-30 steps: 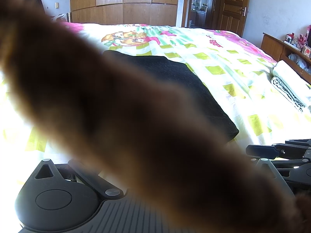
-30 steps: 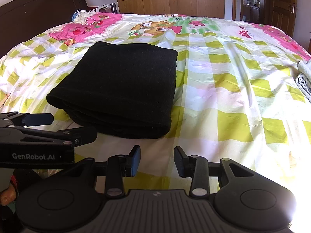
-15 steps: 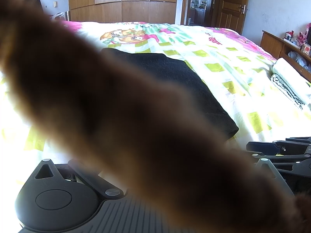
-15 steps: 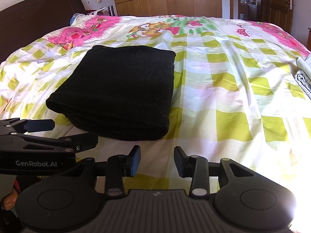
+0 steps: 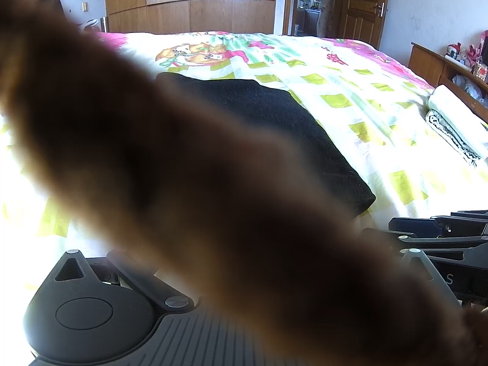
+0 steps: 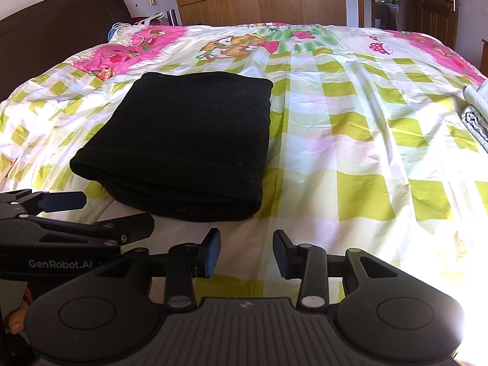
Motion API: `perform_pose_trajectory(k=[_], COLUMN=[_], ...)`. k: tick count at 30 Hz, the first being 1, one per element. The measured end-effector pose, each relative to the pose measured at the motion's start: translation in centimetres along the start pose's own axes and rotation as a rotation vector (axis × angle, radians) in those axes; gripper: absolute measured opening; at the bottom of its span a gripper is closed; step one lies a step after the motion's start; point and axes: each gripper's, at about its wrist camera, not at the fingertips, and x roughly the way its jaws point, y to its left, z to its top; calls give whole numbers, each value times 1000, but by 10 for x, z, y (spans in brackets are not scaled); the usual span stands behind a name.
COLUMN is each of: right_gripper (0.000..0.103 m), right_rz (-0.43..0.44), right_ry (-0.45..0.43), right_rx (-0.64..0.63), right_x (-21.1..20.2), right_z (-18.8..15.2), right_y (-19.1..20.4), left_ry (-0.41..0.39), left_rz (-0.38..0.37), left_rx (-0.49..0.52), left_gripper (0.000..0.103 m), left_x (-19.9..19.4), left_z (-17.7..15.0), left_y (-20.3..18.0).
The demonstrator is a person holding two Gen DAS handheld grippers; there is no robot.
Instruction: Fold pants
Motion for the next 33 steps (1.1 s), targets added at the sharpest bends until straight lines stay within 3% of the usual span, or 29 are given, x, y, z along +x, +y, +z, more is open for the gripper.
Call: perform_pose_trajectory(k=[33], right_gripper=[51], right_rz=[0], right_ry=[5], right_rx=[6], right_x=[1], right_z=[0], right_y=[-1], left_ry=[2], left_rz=[-6], left_rx=[6], left_gripper=[102], left_x=[2], left_z=[0], left_y=[-2])
